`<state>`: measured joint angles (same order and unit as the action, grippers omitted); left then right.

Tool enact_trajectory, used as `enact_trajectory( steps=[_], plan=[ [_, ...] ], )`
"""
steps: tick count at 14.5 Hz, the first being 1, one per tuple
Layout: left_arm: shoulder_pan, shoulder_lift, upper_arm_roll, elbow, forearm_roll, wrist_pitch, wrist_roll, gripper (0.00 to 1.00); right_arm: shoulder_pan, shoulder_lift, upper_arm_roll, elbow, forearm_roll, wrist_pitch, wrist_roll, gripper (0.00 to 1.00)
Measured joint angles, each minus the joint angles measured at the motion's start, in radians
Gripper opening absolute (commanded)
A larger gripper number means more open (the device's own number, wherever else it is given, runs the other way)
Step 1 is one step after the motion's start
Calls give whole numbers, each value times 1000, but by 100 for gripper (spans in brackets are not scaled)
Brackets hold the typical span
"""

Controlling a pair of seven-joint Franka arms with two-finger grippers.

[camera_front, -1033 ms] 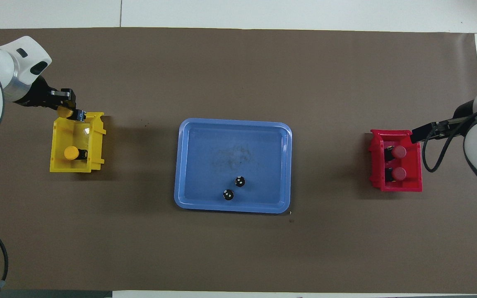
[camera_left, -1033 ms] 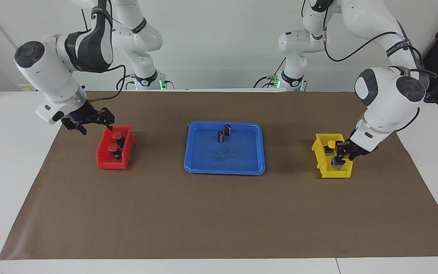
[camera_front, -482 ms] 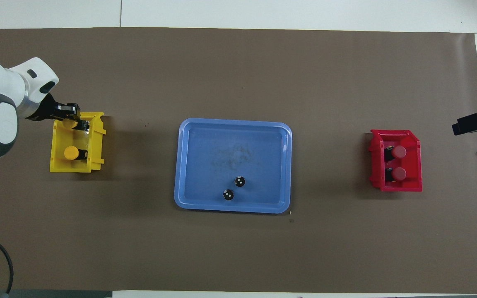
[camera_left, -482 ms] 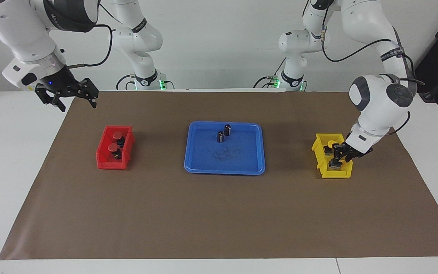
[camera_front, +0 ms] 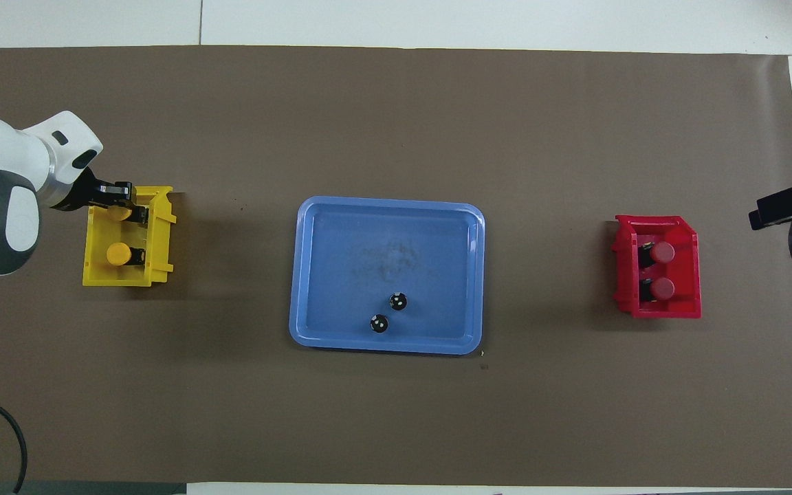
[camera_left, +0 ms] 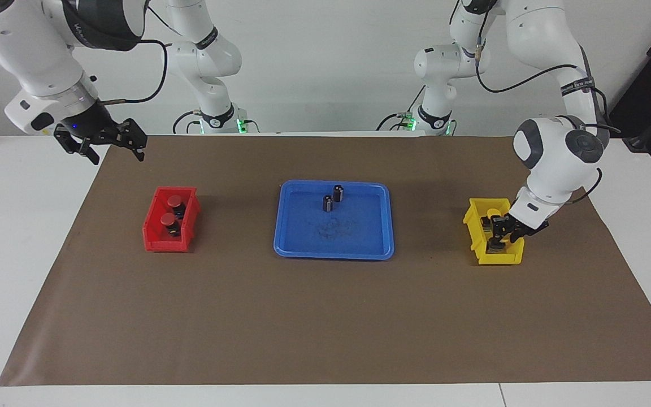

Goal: Sort red and yellow buttons by color

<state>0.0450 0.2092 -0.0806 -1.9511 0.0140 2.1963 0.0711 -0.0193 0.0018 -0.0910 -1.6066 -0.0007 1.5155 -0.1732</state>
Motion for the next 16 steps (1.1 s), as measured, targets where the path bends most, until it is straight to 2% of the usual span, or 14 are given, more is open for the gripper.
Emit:
enact_trajectory(
  steps=[6, 8, 9, 12, 15, 16],
  plan=[
    [4, 0, -2, -20, 0, 26, 4, 43, -1, -1, -4, 1, 0, -22, 1, 100],
    [4, 0, -4, -23, 0, 30, 4, 59, -1, -2, -5, 1, 0, -22, 1, 100],
    [3, 0, -4, -23, 0, 30, 4, 63, -1, -2, -5, 1, 0, -22, 4, 100],
    [2, 0, -8, -23, 0, 29, 4, 74, -1, -3, -9, 1, -1, -29, 29, 100],
    [2, -4, -9, -14, 0, 16, 4, 79, -7, -4, -13, 3, -4, -30, 54, 100],
    [2, -9, -9, 0, 0, -12, 4, 85, -11, -4, -13, 4, -7, -30, 54, 100]
  ],
)
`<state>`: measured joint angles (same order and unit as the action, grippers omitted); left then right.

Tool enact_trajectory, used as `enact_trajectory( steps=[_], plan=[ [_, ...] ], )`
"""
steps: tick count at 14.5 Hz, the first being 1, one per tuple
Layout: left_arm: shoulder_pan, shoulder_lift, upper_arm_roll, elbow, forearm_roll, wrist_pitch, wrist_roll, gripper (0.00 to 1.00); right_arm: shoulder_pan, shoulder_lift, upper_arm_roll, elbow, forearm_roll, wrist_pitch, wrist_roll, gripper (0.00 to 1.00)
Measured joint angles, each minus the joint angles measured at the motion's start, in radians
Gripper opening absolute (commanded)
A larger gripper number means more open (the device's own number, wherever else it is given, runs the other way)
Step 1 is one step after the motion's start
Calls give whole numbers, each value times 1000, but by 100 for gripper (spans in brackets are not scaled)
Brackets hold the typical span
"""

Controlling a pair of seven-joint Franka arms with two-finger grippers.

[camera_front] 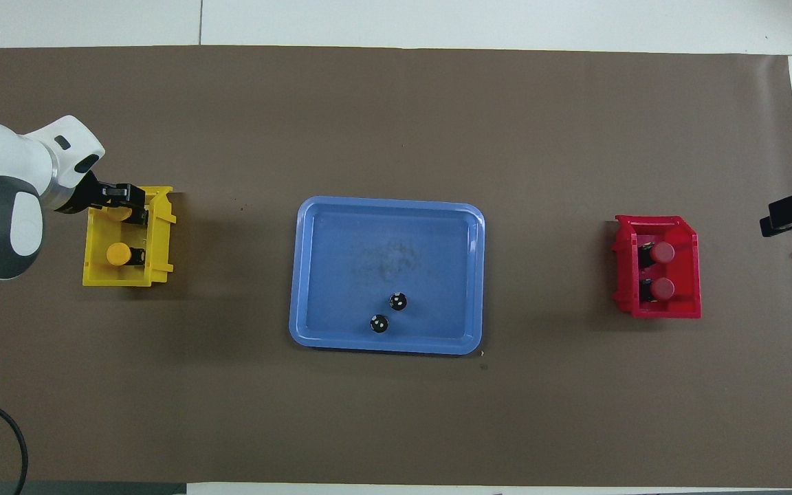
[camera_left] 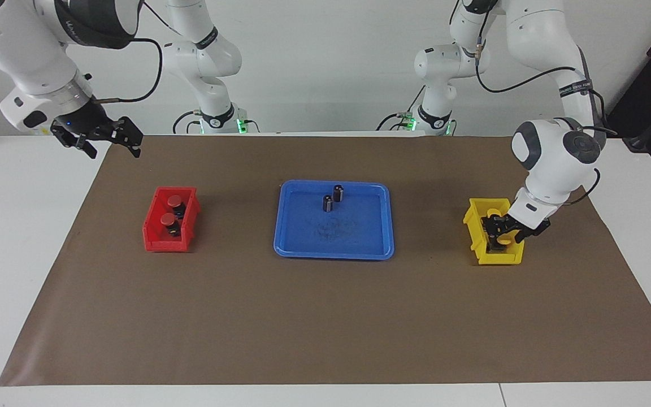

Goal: Sort red and yellow buttons by color

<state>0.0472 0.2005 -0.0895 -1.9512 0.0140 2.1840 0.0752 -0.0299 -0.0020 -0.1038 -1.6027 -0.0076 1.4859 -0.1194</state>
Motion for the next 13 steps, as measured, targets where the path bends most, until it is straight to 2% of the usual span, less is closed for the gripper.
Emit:
enact_trajectory(
  steps=[1, 2, 6, 11, 13],
  plan=[
    [0, -7, 0, 26, 0, -47, 0, 99, -1, 0, 0, 1, -4, 0, 0, 100],
    [0, -14, 0, 60, 0, -105, 1, 100, -1, 0, 2, 1, -12, 0, 0, 100],
    [0, -58, -2, 184, 0, -280, 2, 100, 0, 0, 11, 5, -19, 0, 0, 100],
    [0, -182, -2, 217, 0, -404, 2, 100, 0, 0, 15, 7, -19, 0, 1, 100],
    [0, -209, -2, 258, 0, -451, 2, 100, 0, 0, 15, 7, -19, 0, 1, 100]
  ],
)
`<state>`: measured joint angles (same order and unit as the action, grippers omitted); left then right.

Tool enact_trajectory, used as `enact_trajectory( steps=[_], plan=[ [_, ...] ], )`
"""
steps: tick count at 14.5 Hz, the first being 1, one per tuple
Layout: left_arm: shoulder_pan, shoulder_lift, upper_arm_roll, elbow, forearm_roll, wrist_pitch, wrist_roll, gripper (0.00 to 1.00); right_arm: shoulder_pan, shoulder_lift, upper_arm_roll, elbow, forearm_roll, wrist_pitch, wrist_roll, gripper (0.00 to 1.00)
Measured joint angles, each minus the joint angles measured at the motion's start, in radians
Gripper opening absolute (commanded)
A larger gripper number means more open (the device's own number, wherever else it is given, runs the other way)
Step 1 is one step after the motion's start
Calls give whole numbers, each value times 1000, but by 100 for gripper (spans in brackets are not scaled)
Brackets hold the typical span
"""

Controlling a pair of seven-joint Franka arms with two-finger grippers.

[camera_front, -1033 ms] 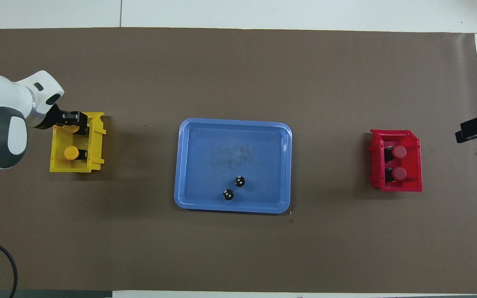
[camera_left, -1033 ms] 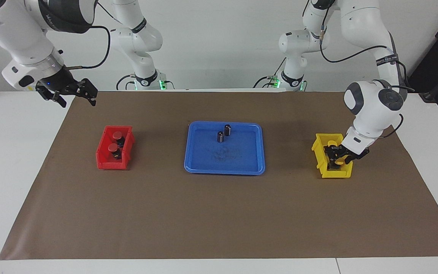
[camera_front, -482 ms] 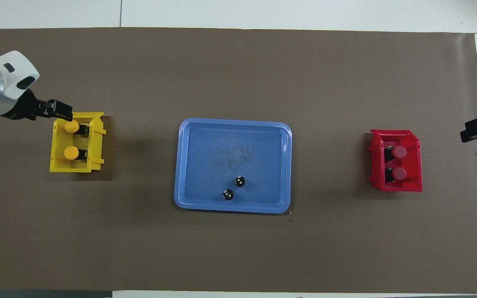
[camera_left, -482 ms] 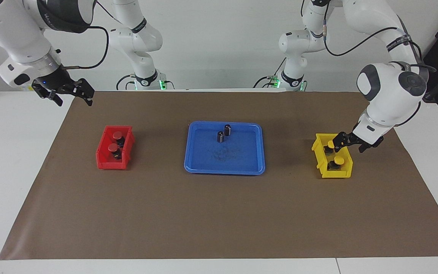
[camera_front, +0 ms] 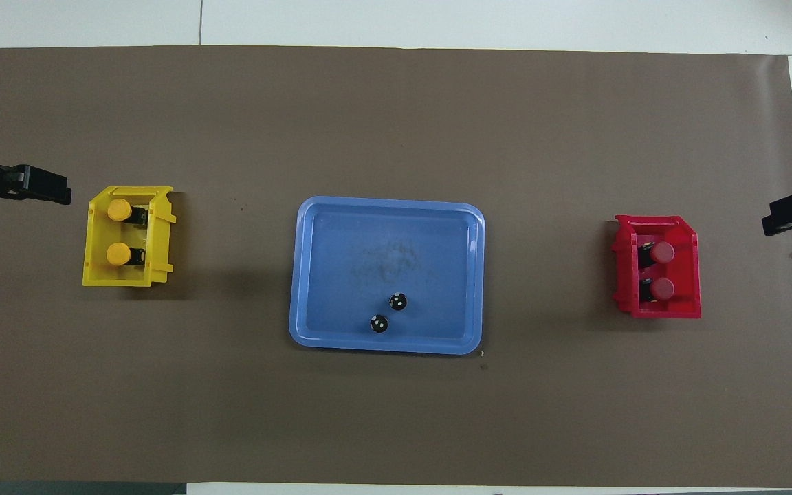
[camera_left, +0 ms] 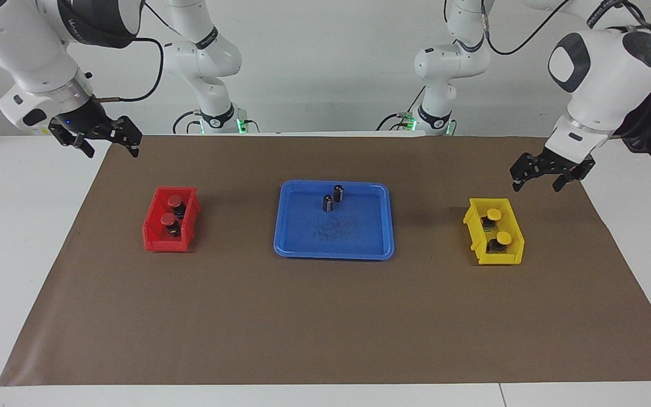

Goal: Sort red and yellow buttons by color

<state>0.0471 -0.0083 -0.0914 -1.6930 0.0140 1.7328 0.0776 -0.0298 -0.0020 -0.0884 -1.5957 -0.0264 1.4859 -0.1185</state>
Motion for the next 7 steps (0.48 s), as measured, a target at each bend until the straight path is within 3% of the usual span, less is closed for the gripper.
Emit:
enact_trajectory(
  steps=[4, 7],
  plan=[
    [0, 24, -3, 157, 0, -171, 0, 100, 0, 0, 1, 0, 0, 0, 0, 100],
    [-5, 63, -9, 242, 0, -219, 0, 100, 0, 0, 1, 0, 0, 0, 0, 100]
  ],
)
